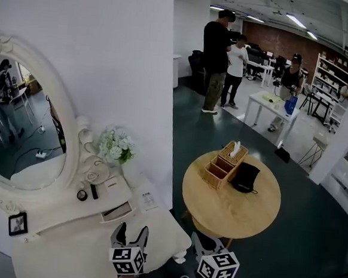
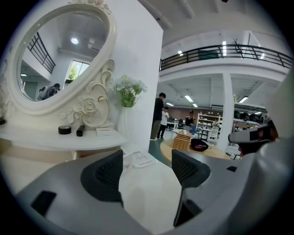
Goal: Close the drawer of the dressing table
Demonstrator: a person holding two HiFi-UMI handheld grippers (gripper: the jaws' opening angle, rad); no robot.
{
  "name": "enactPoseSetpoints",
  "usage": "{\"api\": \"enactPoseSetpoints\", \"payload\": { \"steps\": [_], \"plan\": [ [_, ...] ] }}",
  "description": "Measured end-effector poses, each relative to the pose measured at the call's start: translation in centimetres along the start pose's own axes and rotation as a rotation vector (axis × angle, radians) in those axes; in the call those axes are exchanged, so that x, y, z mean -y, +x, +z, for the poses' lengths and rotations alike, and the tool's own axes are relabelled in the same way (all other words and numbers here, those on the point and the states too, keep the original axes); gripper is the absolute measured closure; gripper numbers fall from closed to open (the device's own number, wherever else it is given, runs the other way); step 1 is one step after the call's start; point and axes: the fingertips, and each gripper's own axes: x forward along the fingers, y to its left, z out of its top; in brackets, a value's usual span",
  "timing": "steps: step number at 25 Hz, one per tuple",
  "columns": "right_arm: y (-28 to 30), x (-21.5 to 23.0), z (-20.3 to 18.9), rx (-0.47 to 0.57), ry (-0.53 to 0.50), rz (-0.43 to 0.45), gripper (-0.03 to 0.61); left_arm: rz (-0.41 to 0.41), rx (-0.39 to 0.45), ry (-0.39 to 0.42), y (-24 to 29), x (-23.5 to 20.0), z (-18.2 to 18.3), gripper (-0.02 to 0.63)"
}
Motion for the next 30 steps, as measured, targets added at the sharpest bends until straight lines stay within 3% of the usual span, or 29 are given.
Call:
{"api": "enactPoseSetpoints", "payload": {
  "steps": [13,19,25,30],
  "plan": [
    [3.7,-1.3,0.5,-0.062,-0.044,0.253,0.577,0.254,0.034,-0.031,-2.5,-1.8,-0.1,0.295],
    [4.8,-2.9,-0.2,-0.101,-0.049,0.355,0.577,0.363,0.01,-0.053,-4.0,-2.7,-1.1,0.295],
    [6.4,-4.4,-1.0,-0.149,-0.064,0.42,0.577,0.444,-0.01,-0.084,-4.5,-4.3,-2.2,0.305],
    [7.6,-5.8,-2.0,-0.186,-0.087,0.45,0.577,0.464,-0.026,-0.111,-4.1,-5.3,-3.4,0.322]
  ]
}}
